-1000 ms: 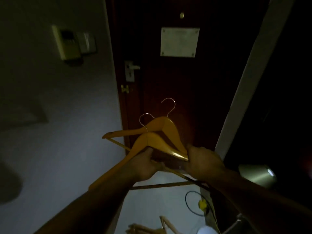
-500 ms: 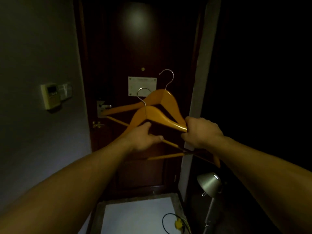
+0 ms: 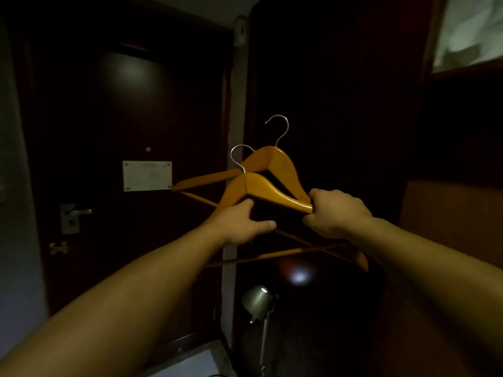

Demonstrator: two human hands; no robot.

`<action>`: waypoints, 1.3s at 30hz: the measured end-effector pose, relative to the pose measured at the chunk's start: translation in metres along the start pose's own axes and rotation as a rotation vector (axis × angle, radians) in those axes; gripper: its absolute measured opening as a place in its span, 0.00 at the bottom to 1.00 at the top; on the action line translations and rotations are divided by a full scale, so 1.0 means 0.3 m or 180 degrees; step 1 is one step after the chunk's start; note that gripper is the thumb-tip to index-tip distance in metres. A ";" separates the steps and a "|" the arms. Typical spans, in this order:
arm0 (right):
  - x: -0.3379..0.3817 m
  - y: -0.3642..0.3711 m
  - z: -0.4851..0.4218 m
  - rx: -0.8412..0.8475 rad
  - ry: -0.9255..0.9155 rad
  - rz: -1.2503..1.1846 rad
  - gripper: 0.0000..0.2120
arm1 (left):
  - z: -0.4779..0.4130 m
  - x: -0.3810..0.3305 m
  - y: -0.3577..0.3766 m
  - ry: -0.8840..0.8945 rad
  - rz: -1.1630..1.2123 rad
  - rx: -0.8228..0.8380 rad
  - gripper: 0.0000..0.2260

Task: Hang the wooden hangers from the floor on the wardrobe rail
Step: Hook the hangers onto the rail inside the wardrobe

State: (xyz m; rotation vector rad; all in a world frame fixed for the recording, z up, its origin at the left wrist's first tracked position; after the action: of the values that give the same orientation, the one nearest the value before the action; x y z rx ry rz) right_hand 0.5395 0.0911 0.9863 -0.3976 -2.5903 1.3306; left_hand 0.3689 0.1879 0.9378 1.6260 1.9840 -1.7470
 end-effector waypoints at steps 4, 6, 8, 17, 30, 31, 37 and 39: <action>-0.211 -0.117 0.091 0.0048 0.0207 0.0077 0.06 | 0.002 -0.217 0.115 0.0152 0.0165 0.0162 0.39; -0.318 -0.172 0.147 0.0112 0.0352 0.0070 0.05 | 0.004 -0.326 0.182 0.0241 0.0228 0.0229 0.40; -0.425 -0.233 0.205 0.0149 0.0498 0.0105 0.08 | 0.009 -0.443 0.251 0.0385 0.0282 0.0273 0.37; -0.827 -0.521 0.481 0.0020 0.0954 0.0381 0.39 | 0.090 -0.913 0.548 0.0738 0.0367 0.0552 0.37; -1.246 -0.694 0.852 -0.0057 0.1906 -0.0019 0.23 | 0.252 -1.357 0.945 -0.0724 0.3120 0.1316 0.23; -1.269 -0.698 0.868 -0.0067 0.1967 -0.0048 0.22 | 0.259 -1.377 0.979 -0.0851 0.3252 0.1392 0.21; -1.374 -0.666 0.907 -0.0103 0.2307 -0.0376 0.18 | 0.242 -1.445 1.118 -0.1123 0.3623 0.1586 0.17; -1.409 -0.639 0.902 -0.0004 0.2435 -0.0639 0.15 | 0.219 -1.451 1.149 -0.1135 0.3713 0.1597 0.15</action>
State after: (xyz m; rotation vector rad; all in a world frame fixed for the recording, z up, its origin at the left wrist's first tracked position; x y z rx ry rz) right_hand 0.8297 -0.3605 0.9640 -0.5071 -1.9287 0.8725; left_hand 0.7660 -0.2057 0.9399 1.7792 0.2306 -1.7759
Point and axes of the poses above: each hand's wrist, its own z-axis away from the middle knuckle, its own y-axis out of the palm, x = y × z, the point moved 8 cm from there along -z, towards the middle knuckle, and after that the axes turned 8 degrees about -x, right-handed, at the moved point
